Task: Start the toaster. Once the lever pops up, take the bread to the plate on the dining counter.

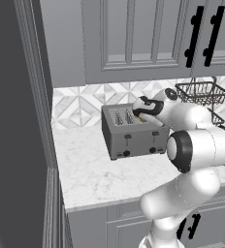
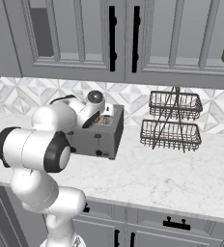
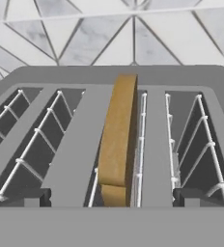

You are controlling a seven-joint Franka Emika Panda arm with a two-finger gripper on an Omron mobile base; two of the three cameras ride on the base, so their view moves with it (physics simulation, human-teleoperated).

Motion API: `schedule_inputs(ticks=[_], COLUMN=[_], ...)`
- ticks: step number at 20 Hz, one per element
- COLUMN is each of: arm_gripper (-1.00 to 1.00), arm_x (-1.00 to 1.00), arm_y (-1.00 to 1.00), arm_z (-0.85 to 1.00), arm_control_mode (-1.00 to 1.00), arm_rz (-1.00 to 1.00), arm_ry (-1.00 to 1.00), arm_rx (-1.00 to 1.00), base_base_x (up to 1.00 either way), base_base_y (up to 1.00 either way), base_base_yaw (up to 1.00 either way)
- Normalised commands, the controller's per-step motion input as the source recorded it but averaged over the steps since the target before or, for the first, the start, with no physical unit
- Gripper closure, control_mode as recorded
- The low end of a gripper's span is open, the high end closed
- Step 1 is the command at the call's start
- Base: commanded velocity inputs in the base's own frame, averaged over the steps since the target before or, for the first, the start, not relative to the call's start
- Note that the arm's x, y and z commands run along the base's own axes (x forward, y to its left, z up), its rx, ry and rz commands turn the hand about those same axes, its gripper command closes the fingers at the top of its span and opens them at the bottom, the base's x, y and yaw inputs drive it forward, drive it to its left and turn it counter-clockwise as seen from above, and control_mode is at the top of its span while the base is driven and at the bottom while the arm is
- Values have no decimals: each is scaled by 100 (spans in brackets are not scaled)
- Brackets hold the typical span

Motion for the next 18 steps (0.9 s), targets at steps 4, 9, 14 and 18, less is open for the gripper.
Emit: schedule_inputs(ticks=[4, 9, 14, 18], arm_gripper=[-100, -100, -100, 100], arm_x=[22, 18, 9, 2], arm_y=[0, 0, 1, 14], arm_z=[-12, -14, -22, -33], arm_control_mode=[-100, -100, -100, -100], arm_rz=[0, 0, 0, 0], arm_ry=[0, 0, 0, 0], arm_rx=[0, 0, 0, 0], base_base_x=[0, 0, 0, 0], base_base_y=[0, 0, 0, 0], base_base_yaw=[0, 0, 0, 0])
